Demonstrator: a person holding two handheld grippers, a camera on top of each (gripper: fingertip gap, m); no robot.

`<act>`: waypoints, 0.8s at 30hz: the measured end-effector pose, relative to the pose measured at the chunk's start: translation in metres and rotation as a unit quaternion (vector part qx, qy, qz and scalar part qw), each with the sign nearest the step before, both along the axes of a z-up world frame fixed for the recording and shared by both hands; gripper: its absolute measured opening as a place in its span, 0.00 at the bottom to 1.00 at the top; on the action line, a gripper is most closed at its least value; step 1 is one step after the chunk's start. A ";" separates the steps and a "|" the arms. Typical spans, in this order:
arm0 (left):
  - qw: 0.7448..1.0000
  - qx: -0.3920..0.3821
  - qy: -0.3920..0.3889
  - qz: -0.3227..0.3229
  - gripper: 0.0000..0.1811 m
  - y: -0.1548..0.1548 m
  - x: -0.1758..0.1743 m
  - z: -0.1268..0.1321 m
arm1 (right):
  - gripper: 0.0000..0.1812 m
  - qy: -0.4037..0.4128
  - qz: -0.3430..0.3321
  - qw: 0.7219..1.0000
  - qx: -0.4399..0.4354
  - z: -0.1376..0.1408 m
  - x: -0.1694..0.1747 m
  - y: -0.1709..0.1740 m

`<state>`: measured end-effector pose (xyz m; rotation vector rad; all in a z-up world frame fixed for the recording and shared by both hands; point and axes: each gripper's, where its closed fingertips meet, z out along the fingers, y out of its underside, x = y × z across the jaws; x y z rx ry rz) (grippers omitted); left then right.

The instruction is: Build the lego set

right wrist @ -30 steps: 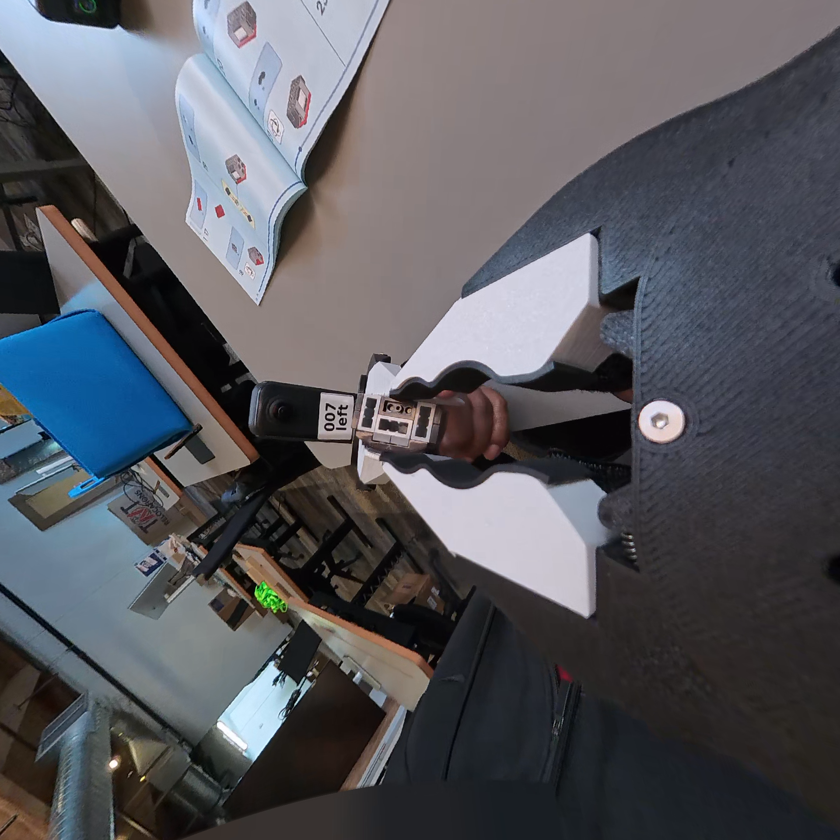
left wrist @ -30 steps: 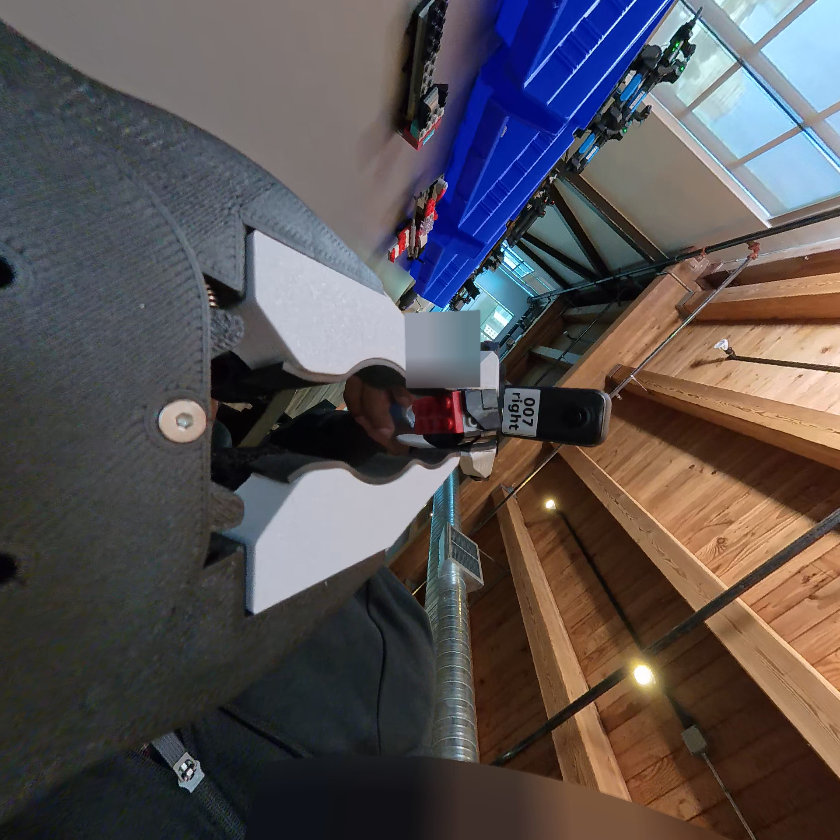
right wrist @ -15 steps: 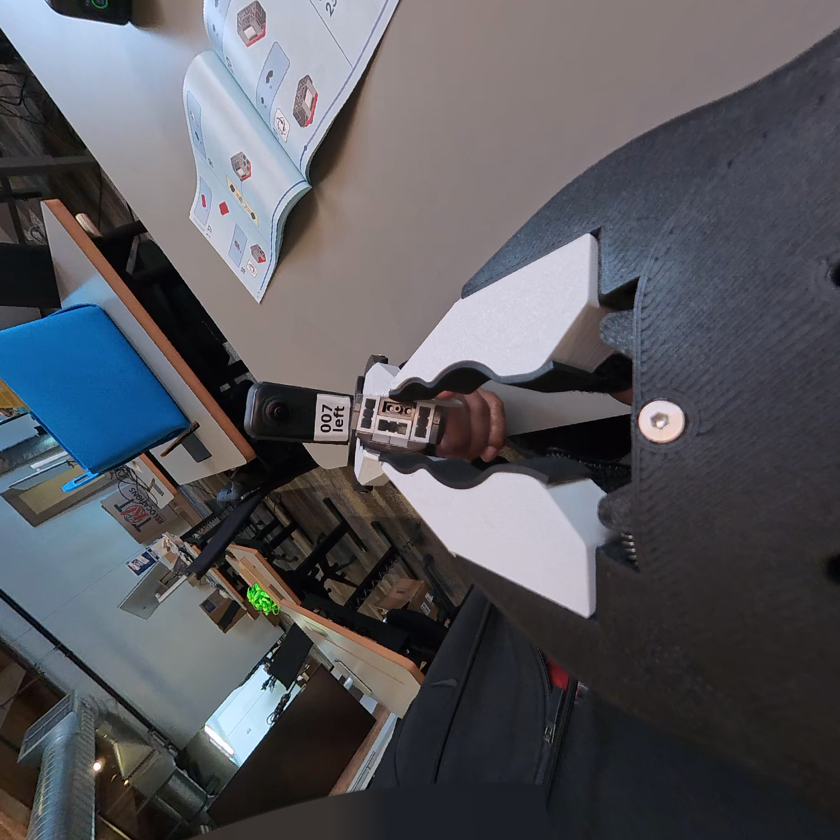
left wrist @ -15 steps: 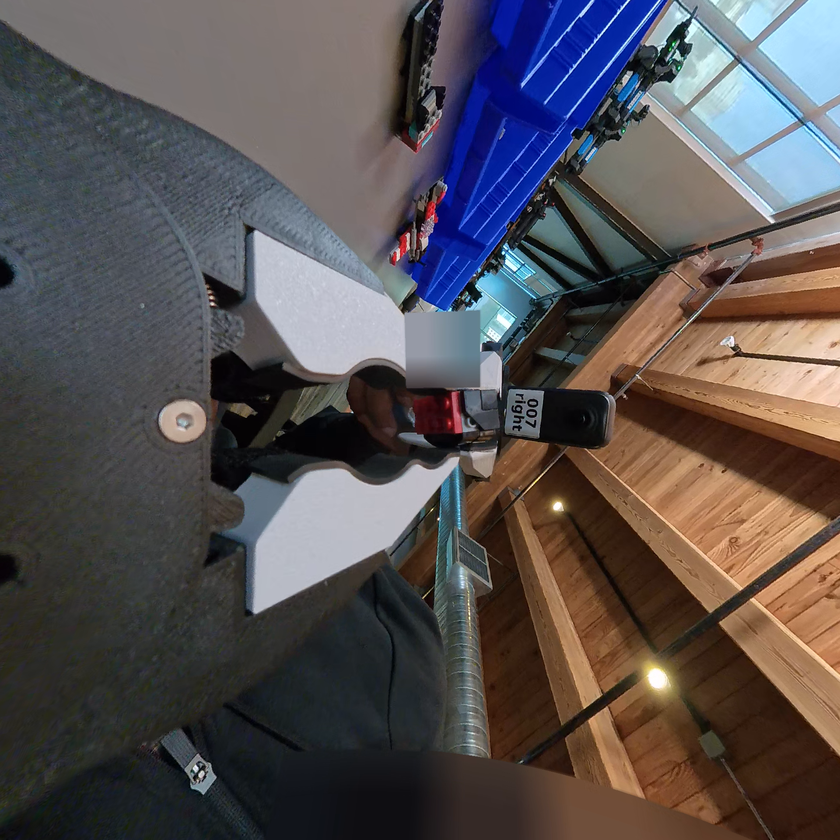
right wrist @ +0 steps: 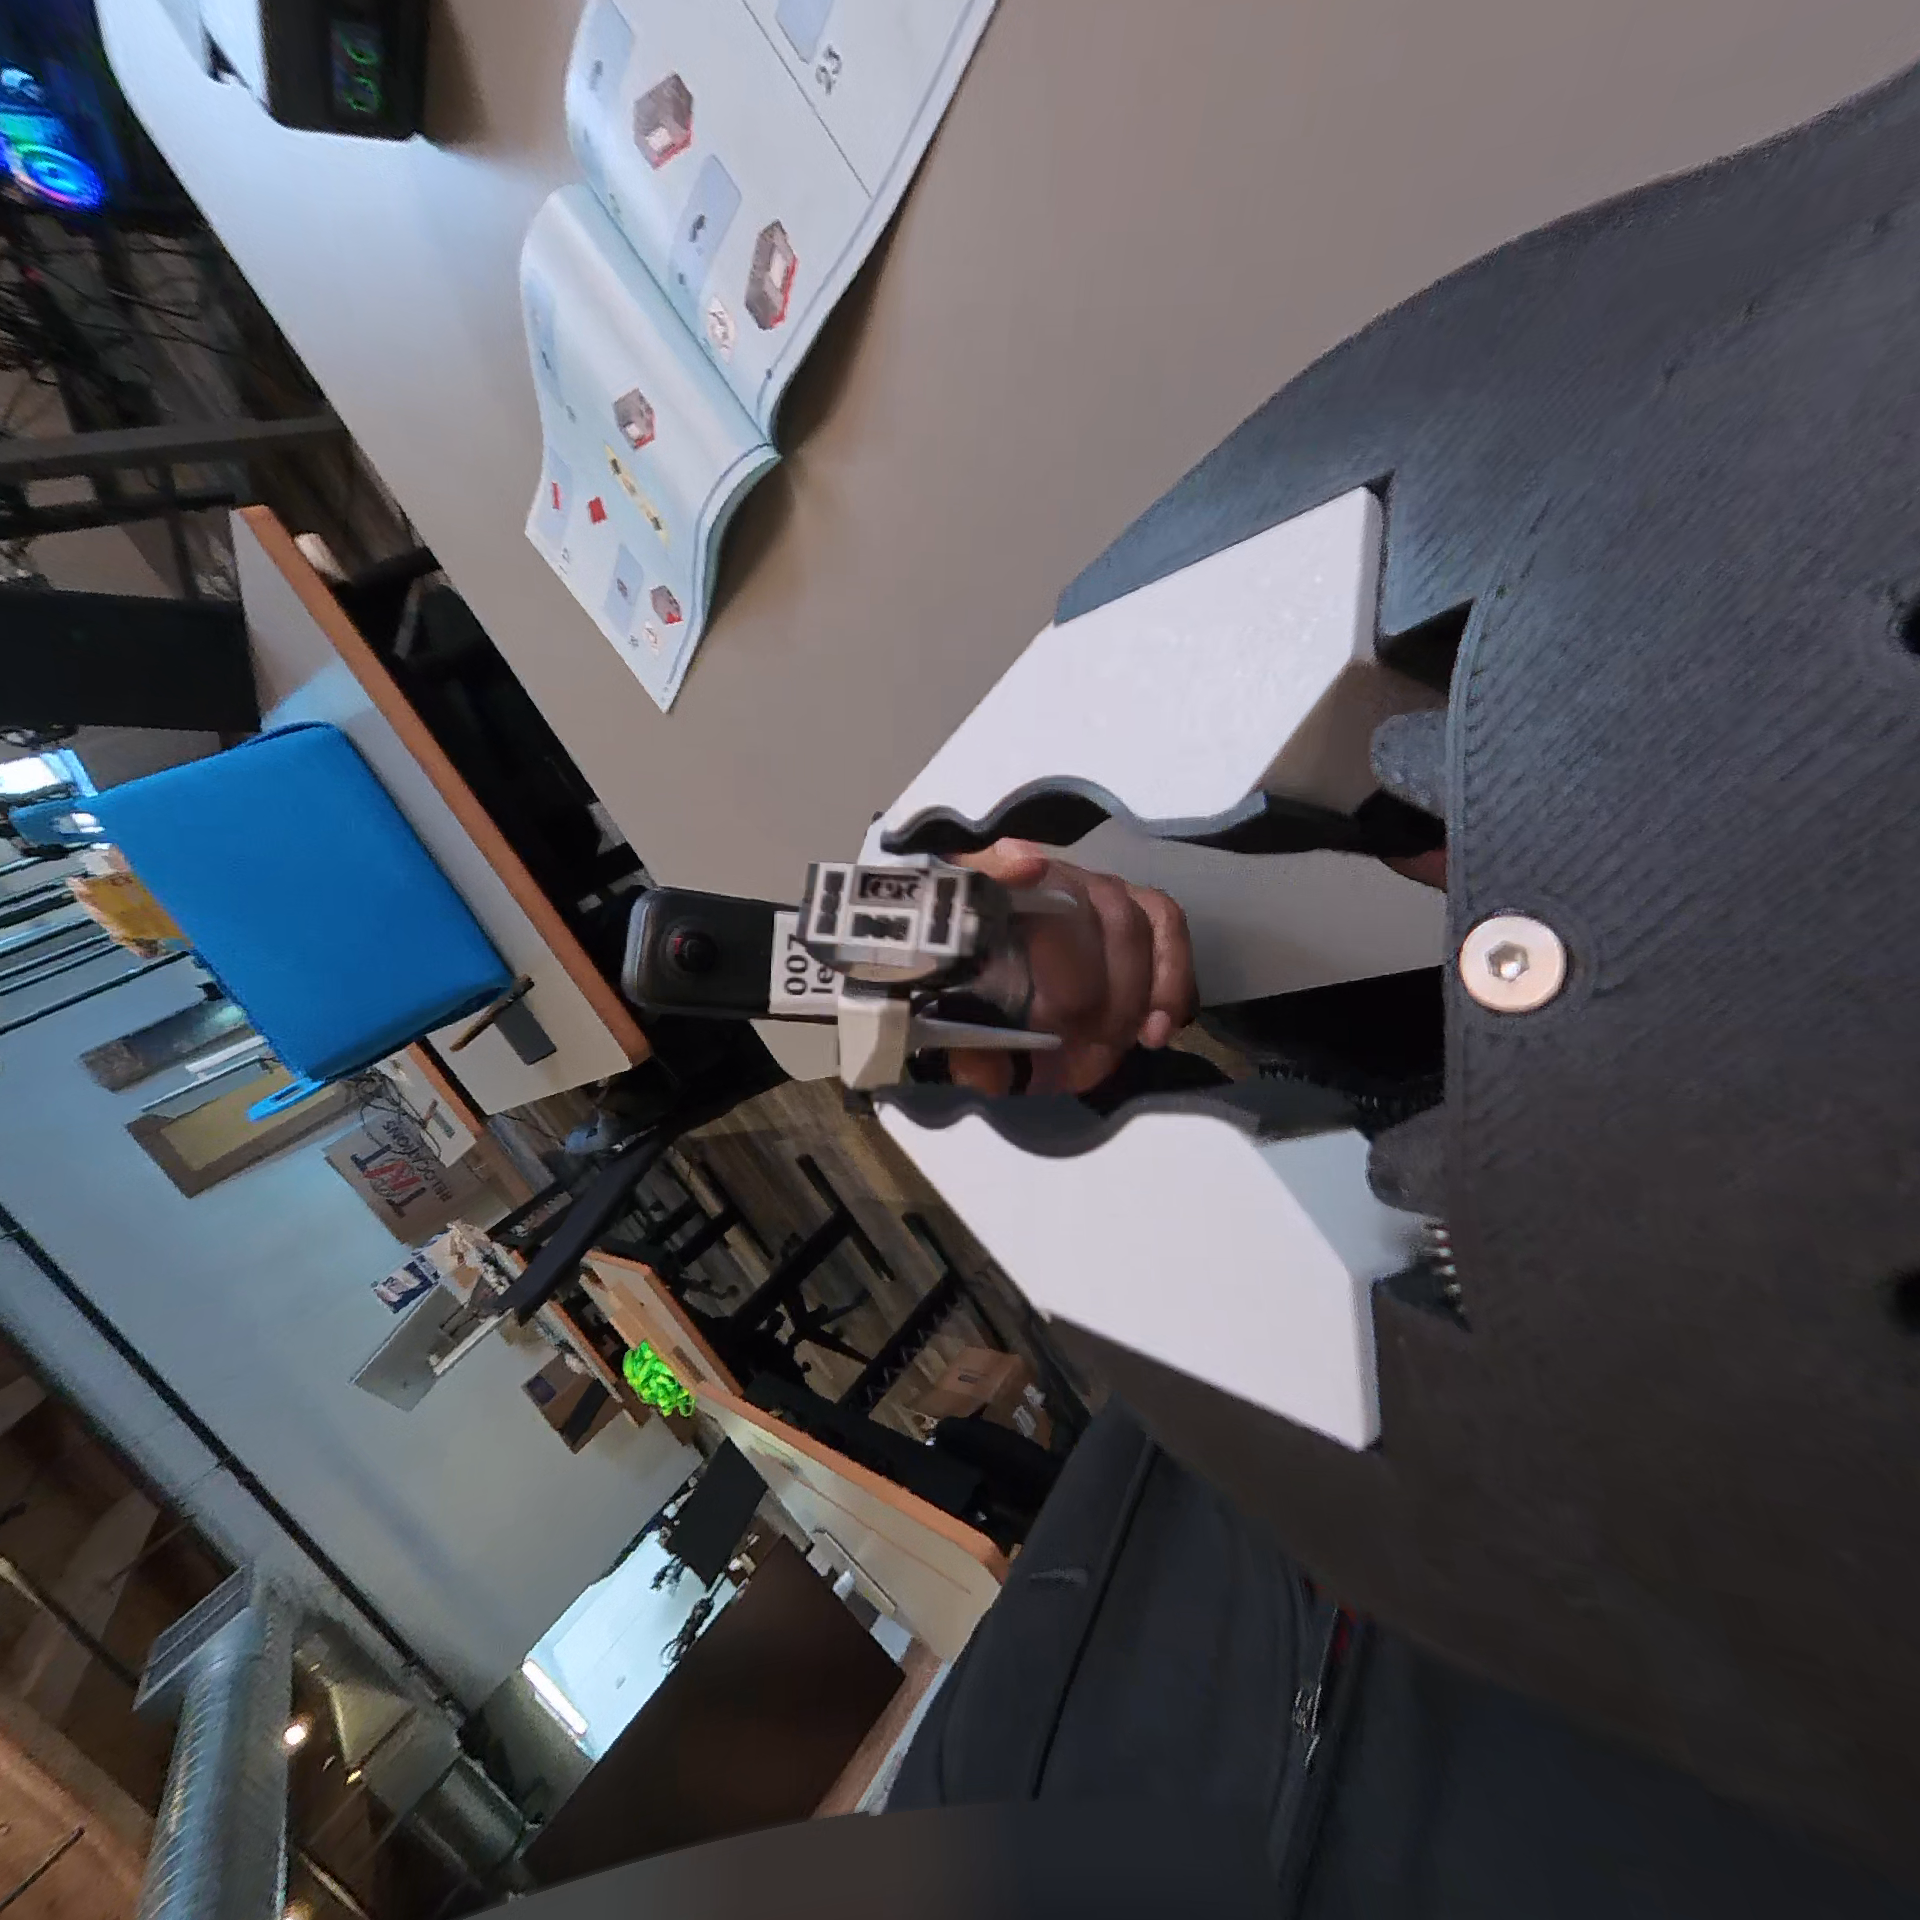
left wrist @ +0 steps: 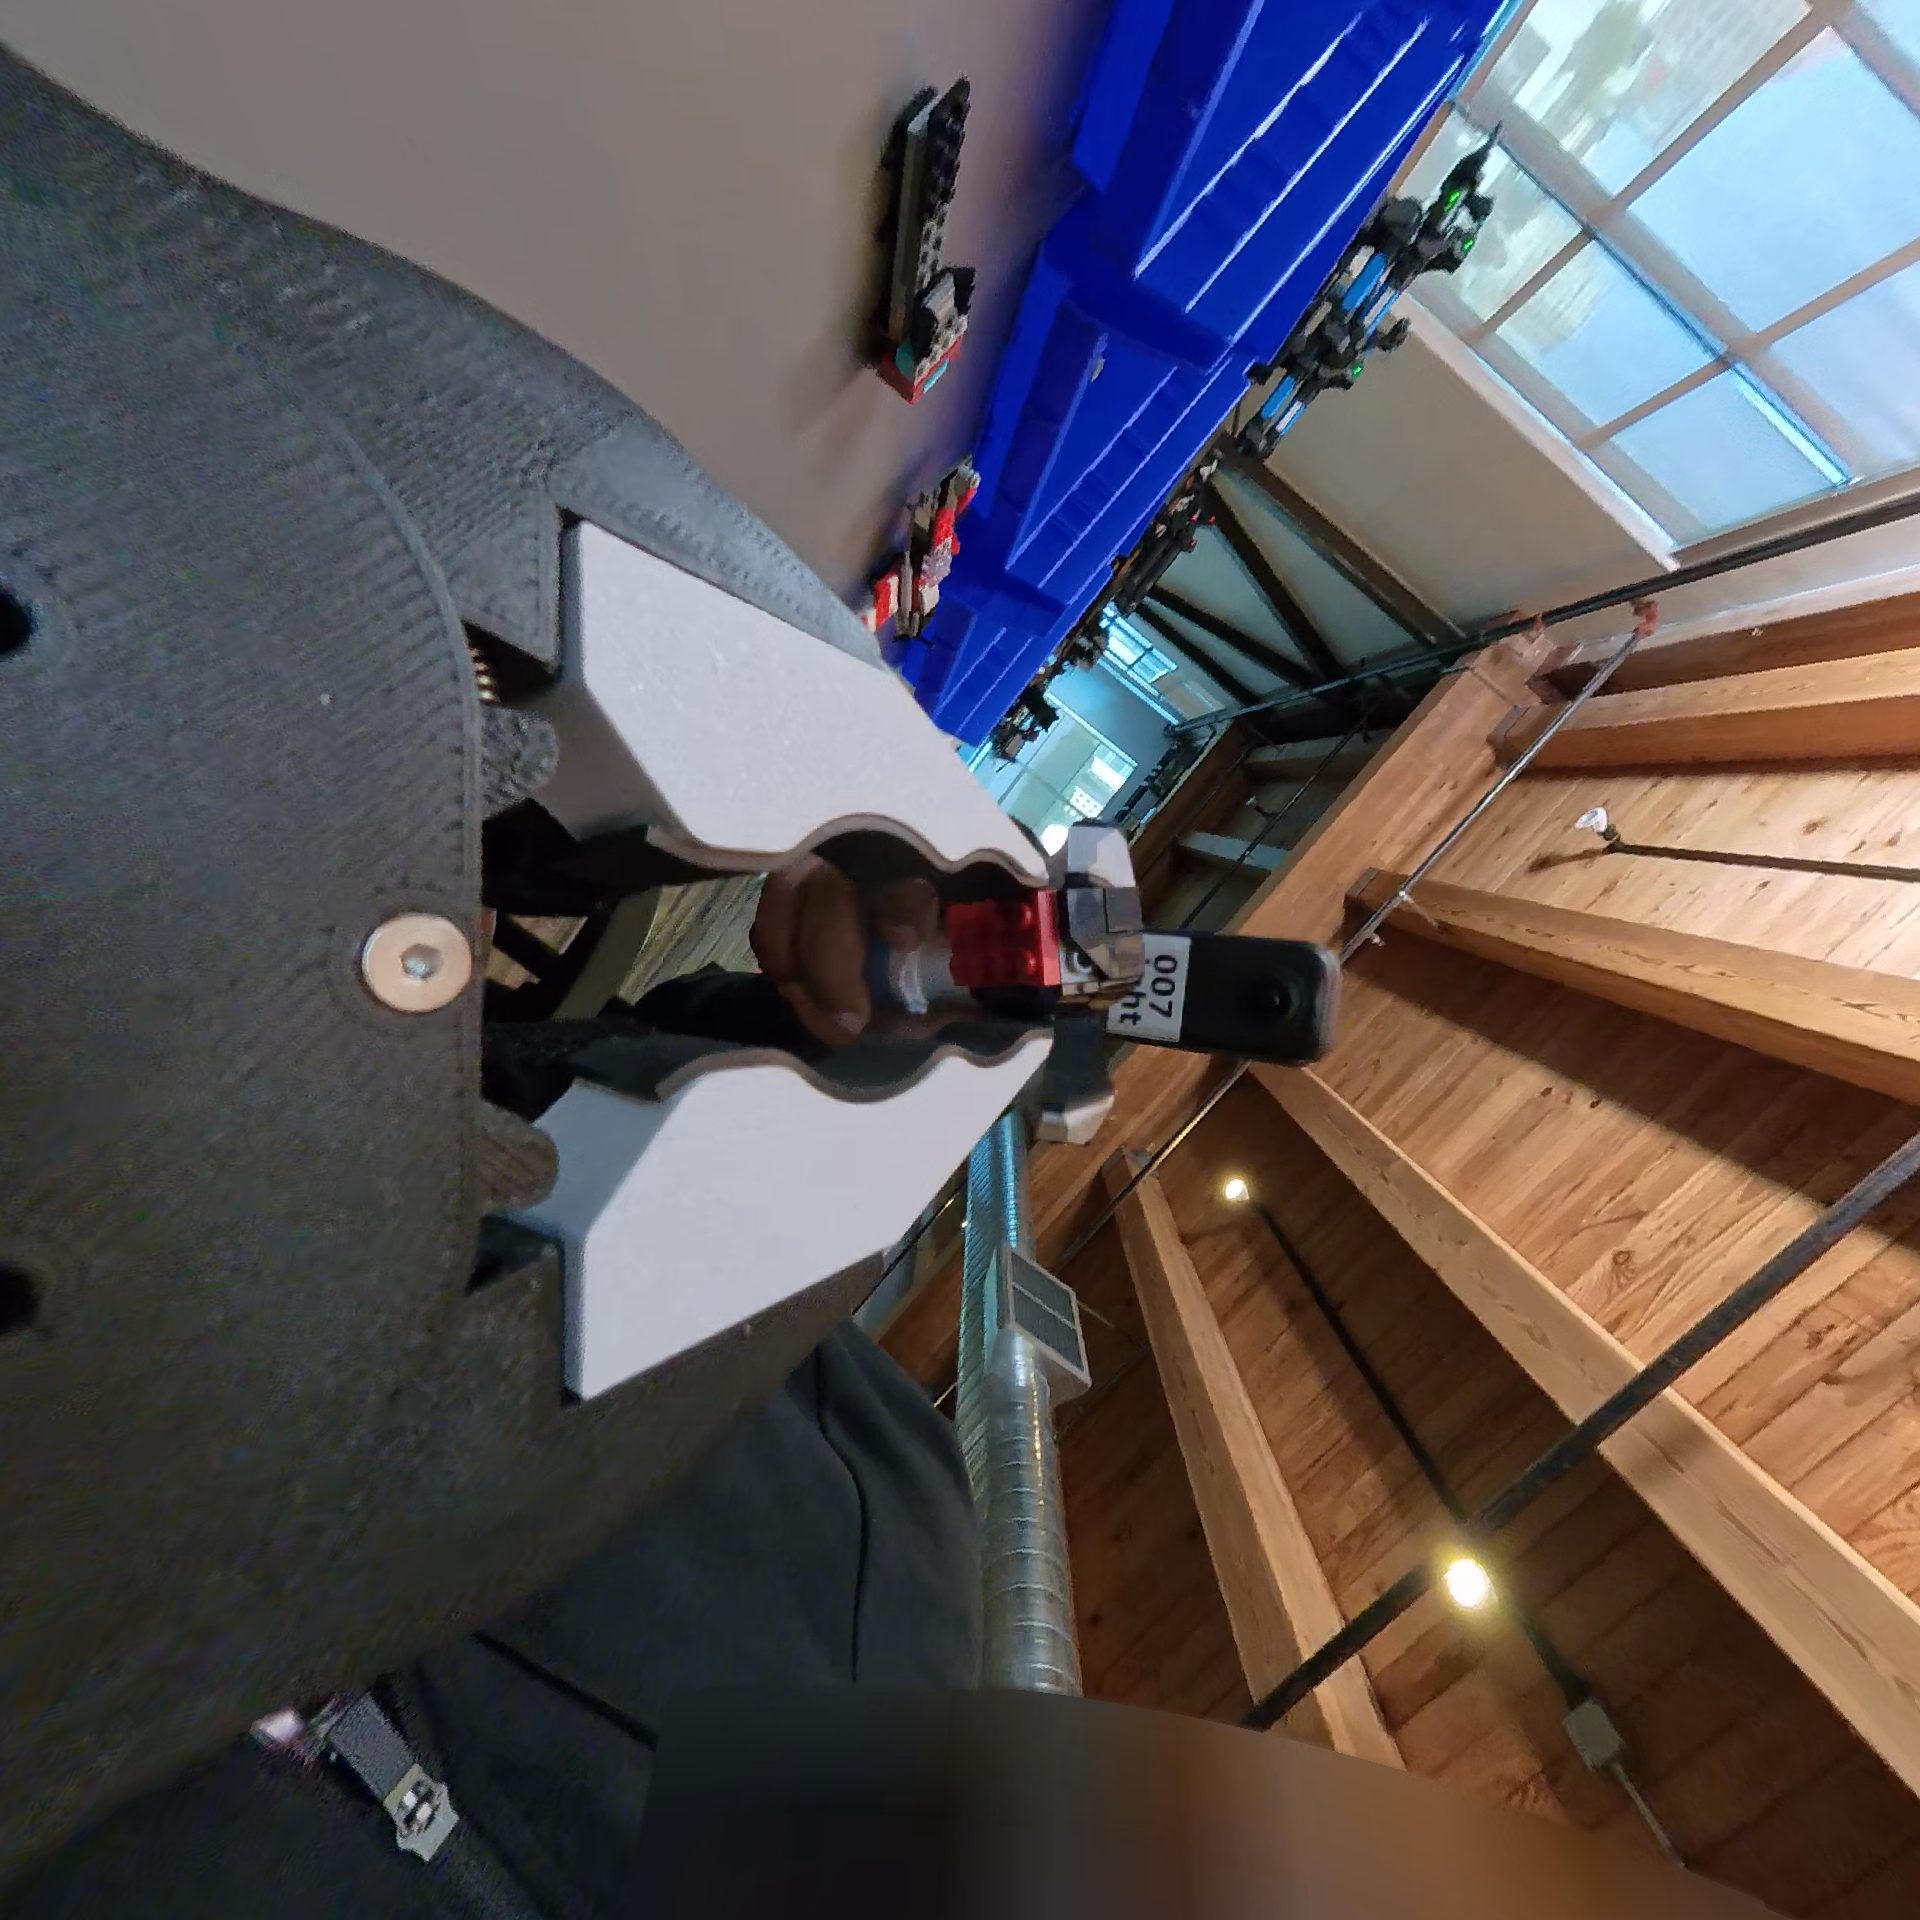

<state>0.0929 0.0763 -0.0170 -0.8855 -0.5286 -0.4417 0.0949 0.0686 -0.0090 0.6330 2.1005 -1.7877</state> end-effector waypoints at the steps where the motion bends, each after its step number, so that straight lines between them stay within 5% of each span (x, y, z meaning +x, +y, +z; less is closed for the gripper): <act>1: 1.000 0.004 0.002 0.004 0.12 -0.003 -0.001 0.001 | 0.25 0.001 -0.002 1.000 -0.005 0.002 0.000 0.001; 10: 0.996 0.021 0.079 0.026 0.13 -0.007 0.013 0.016 | 0.20 0.013 -0.006 1.000 -0.021 0.004 0.009 -0.001; 24: 0.995 -0.007 0.091 0.031 0.13 0.000 0.015 0.011 | 0.11 0.094 0.003 0.996 0.008 0.001 0.012 0.006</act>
